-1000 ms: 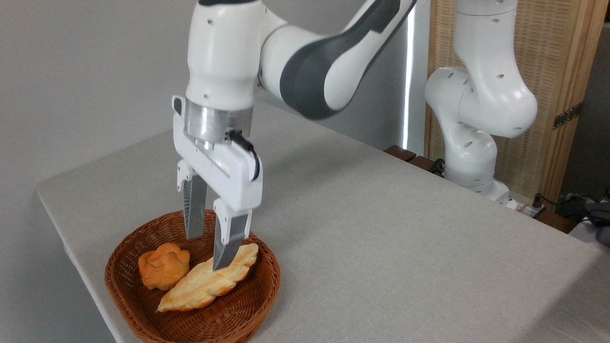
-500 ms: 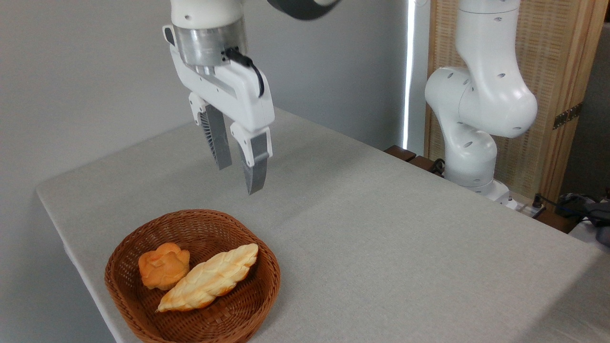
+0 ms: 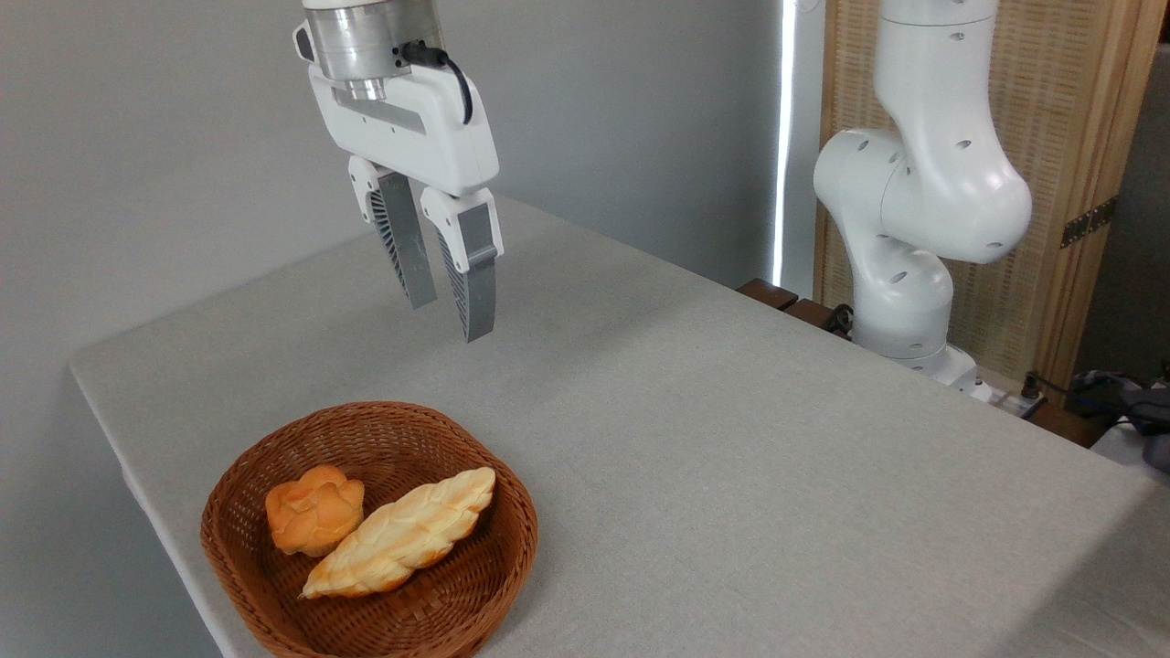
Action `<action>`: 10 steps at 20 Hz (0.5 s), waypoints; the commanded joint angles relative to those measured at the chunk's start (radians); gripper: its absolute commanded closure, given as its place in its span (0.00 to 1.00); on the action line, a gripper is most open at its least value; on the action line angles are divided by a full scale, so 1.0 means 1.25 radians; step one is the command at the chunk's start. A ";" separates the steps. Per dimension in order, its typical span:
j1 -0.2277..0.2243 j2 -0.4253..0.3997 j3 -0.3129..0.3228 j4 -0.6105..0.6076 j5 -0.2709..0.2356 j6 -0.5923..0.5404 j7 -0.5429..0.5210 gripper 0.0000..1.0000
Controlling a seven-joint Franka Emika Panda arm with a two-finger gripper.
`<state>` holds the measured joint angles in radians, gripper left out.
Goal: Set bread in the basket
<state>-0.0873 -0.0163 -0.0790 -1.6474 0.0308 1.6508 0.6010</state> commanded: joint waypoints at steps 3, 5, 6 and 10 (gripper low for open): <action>0.011 -0.016 -0.007 0.013 0.017 -0.026 -0.012 0.00; 0.016 -0.026 -0.003 0.012 0.018 -0.026 -0.011 0.00; 0.017 -0.031 -0.002 0.011 0.017 -0.026 -0.011 0.00; 0.016 -0.042 0.020 0.007 0.017 -0.026 -0.010 0.00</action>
<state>-0.0664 -0.0497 -0.0760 -1.6426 0.0389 1.6496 0.6010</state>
